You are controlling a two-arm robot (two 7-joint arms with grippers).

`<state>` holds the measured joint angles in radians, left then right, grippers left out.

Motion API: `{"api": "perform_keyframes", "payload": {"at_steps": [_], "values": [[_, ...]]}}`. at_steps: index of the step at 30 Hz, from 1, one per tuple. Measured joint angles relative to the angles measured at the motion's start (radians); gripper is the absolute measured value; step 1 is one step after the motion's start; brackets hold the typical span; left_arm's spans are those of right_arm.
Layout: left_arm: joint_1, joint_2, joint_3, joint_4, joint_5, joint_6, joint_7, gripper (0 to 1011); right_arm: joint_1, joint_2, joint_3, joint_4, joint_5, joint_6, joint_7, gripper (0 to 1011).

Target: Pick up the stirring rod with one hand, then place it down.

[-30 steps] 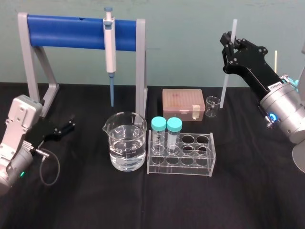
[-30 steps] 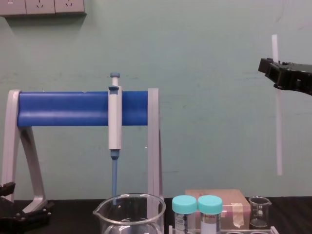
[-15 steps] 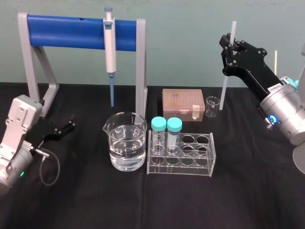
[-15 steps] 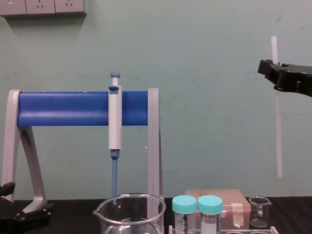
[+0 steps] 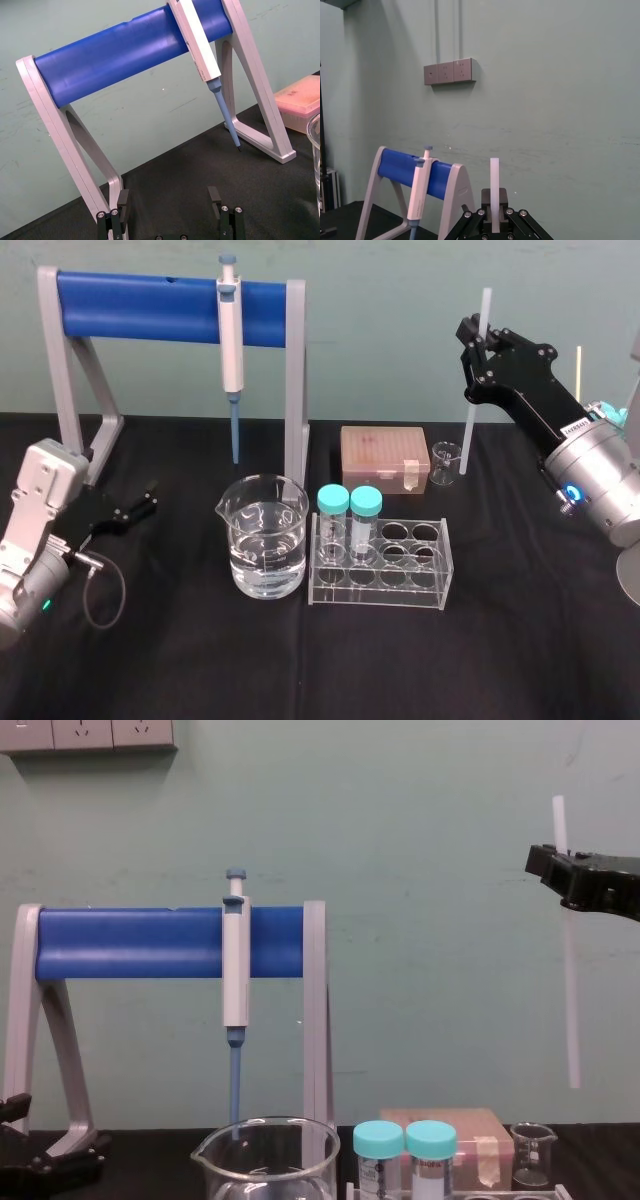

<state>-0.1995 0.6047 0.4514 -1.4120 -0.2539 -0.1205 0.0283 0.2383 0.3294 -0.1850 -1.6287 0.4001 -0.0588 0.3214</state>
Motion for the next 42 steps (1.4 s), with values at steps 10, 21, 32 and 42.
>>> {"api": "perform_keyframes", "payload": {"at_steps": [10,21,32,42], "values": [[0.0,0.0,0.0,0.0,0.0,0.0,0.0,1000,-0.003,0.006,-0.002,-0.002,0.0,-0.001,0.004,68],[0.0,0.0,0.0,0.0,0.0,0.0,0.0,1000,-0.005,0.006,-0.002,-0.004,0.0,-0.005,0.004,68],[0.0,0.0,0.0,0.0,0.0,0.0,0.0,1000,-0.008,0.007,-0.002,-0.007,0.001,-0.006,0.004,68],[0.0,0.0,0.0,0.0,0.0,0.0,0.0,1000,-0.012,0.008,-0.001,-0.011,0.004,-0.006,0.004,68]]}}
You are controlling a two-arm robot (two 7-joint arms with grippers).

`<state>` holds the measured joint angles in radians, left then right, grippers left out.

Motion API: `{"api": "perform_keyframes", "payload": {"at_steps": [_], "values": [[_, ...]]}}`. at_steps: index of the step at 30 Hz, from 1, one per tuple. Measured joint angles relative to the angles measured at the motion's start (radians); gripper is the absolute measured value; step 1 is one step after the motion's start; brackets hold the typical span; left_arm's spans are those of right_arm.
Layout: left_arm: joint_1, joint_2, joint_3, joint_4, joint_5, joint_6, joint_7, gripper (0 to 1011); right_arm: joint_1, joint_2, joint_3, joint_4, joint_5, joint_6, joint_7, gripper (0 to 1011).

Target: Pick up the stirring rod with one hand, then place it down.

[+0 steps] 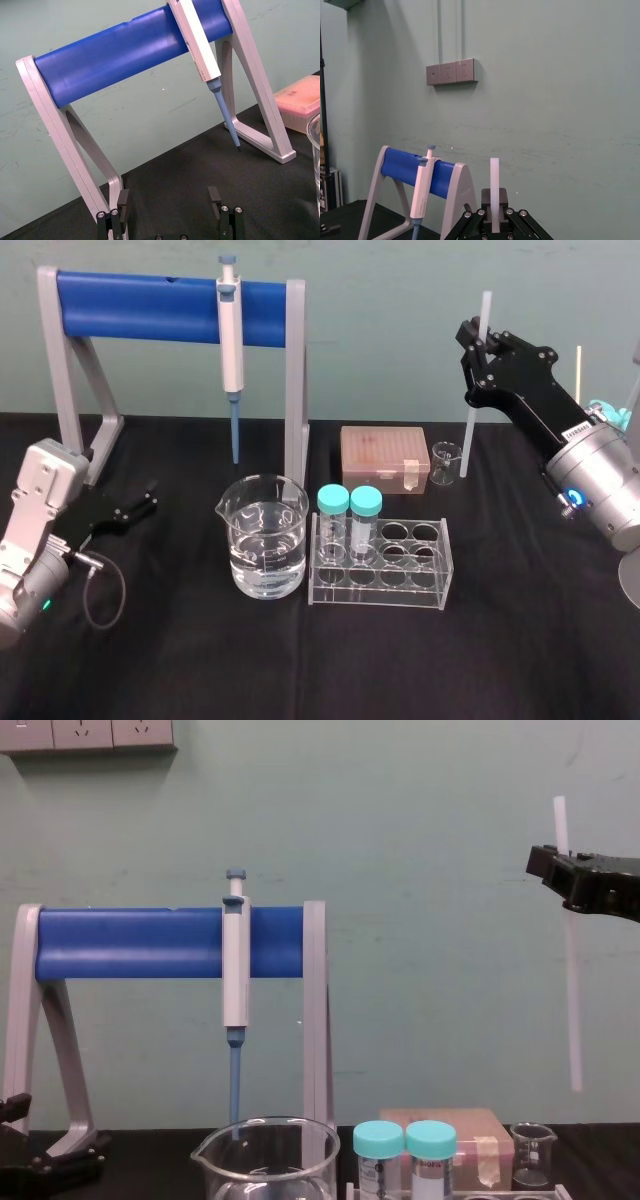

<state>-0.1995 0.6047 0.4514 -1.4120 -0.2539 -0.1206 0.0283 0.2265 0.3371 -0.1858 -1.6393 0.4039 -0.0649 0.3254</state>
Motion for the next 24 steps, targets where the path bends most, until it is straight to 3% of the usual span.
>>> {"api": "perform_keyframes", "payload": {"at_steps": [9,24], "values": [[0.0,0.0,0.0,0.0,0.0,0.0,0.0,1000,-0.003,0.004,-0.001,0.003,0.011,-0.005,0.014,68],[0.0,0.0,0.0,0.0,0.0,0.0,0.0,1000,-0.02,0.046,-0.024,0.049,0.094,-0.058,0.135,68]]}}
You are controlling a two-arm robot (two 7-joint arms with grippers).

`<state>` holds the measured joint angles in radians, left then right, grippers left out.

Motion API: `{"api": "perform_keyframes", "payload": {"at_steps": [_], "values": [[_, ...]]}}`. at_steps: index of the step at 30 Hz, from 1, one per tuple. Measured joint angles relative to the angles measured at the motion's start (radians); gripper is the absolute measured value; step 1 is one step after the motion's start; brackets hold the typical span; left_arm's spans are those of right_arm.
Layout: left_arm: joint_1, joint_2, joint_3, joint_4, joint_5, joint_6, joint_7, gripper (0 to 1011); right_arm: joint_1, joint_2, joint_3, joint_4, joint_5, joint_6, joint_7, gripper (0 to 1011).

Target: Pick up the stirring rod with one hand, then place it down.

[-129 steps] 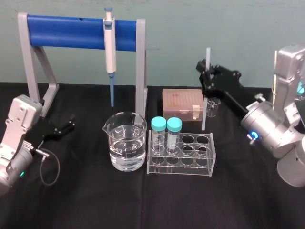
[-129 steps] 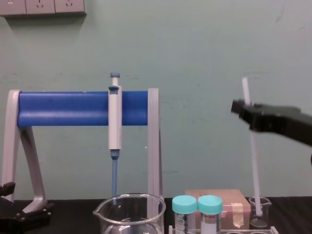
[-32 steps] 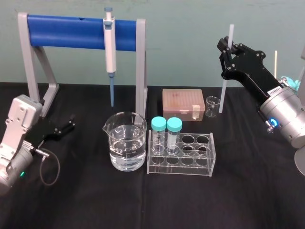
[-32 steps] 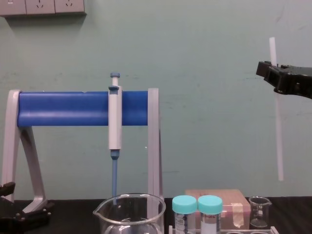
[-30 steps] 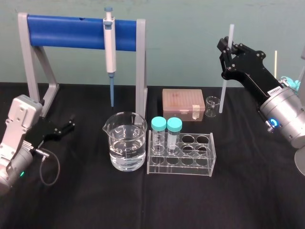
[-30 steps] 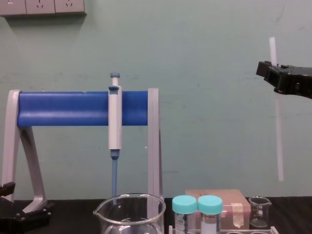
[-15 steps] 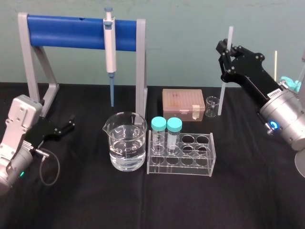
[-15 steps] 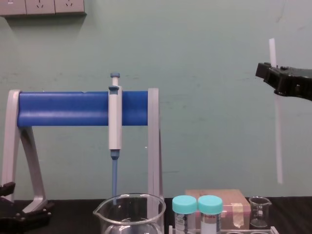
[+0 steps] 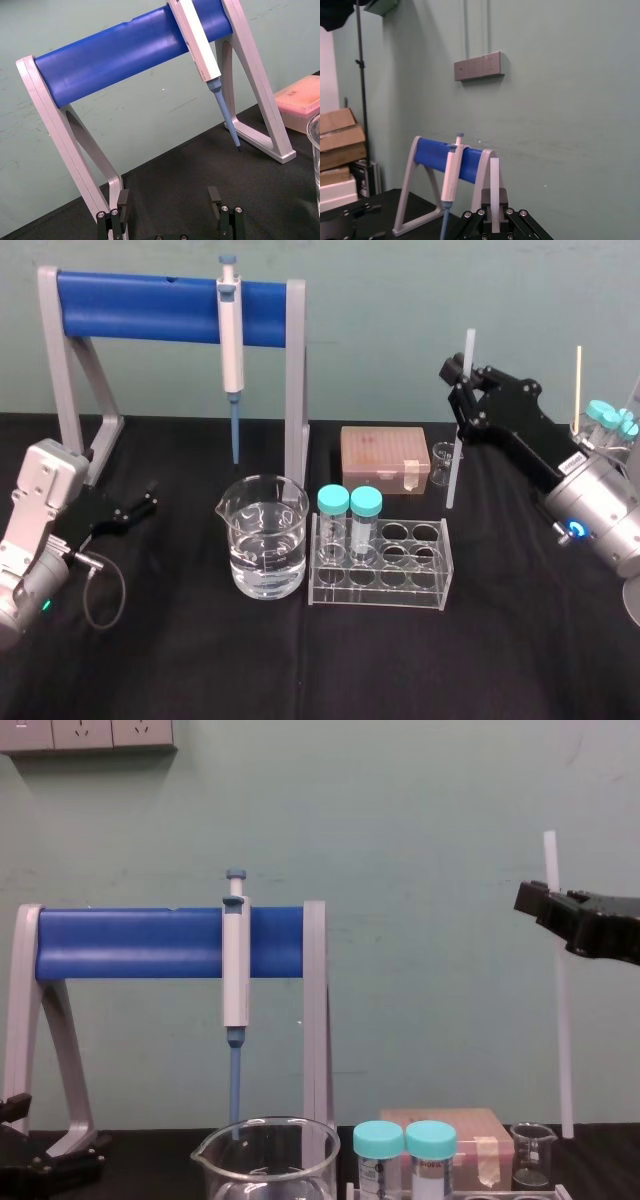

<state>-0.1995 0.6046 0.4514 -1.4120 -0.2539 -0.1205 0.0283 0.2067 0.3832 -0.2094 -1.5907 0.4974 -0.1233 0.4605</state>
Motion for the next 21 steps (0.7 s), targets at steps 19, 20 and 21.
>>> {"api": "perform_keyframes", "payload": {"at_steps": [19,20,21], "values": [[0.0,0.0,0.0,0.0,0.0,0.0,0.0,1001,0.012,0.005,-0.047,0.089,0.049,-0.044,0.043,68],[0.0,0.0,0.0,0.0,0.0,0.0,0.0,1001,0.013,0.004,-0.048,0.092,0.049,-0.046,0.043,68],[0.0,0.0,0.0,0.0,0.0,0.0,0.0,1000,0.014,0.001,-0.05,0.101,0.049,-0.051,0.042,68]]}}
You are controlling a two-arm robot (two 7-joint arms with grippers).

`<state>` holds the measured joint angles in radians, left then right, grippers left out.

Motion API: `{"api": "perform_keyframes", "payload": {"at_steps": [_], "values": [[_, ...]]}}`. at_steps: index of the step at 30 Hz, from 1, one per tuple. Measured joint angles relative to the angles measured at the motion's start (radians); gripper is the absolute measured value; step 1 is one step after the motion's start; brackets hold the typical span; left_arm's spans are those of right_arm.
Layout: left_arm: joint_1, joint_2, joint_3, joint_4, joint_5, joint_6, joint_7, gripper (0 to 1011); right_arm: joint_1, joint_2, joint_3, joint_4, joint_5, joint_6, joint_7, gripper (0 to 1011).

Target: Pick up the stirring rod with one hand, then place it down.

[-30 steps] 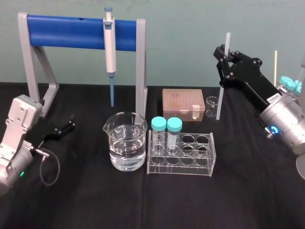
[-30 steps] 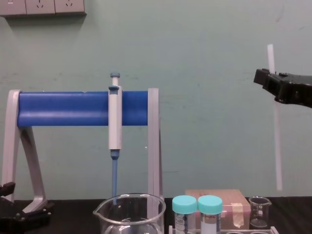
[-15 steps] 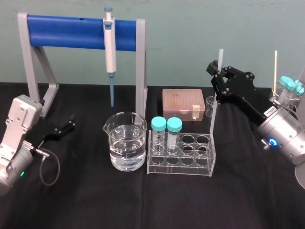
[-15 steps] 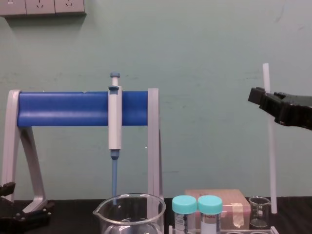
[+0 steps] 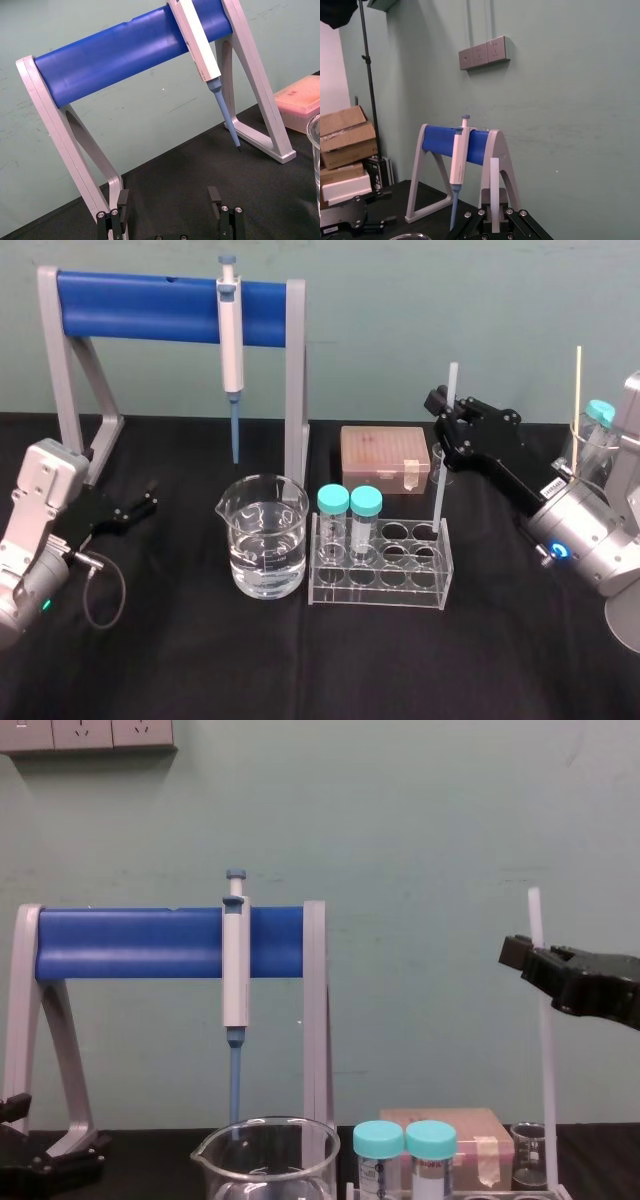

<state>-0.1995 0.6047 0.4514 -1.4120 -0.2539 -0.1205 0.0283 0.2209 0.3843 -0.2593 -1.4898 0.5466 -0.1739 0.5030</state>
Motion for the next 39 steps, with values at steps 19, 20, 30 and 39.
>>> {"api": "perform_keyframes", "payload": {"at_steps": [19,20,30,39], "values": [[0.0,0.0,0.0,0.0,0.0,0.0,0.0,1000,0.022,-0.042,-0.011,0.091,-0.042,-0.074,-0.005,68],[0.0,0.0,0.0,0.0,0.0,0.0,0.0,1000,0.024,-0.045,-0.011,0.097,-0.043,-0.075,-0.004,68],[0.0,0.0,0.0,0.0,0.0,0.0,0.0,1000,0.041,-0.063,-0.02,0.156,-0.067,-0.078,-0.005,68],[0.0,0.0,0.0,0.0,0.0,0.0,0.0,1000,0.049,-0.071,-0.023,0.187,-0.088,-0.083,-0.006,68]]}}
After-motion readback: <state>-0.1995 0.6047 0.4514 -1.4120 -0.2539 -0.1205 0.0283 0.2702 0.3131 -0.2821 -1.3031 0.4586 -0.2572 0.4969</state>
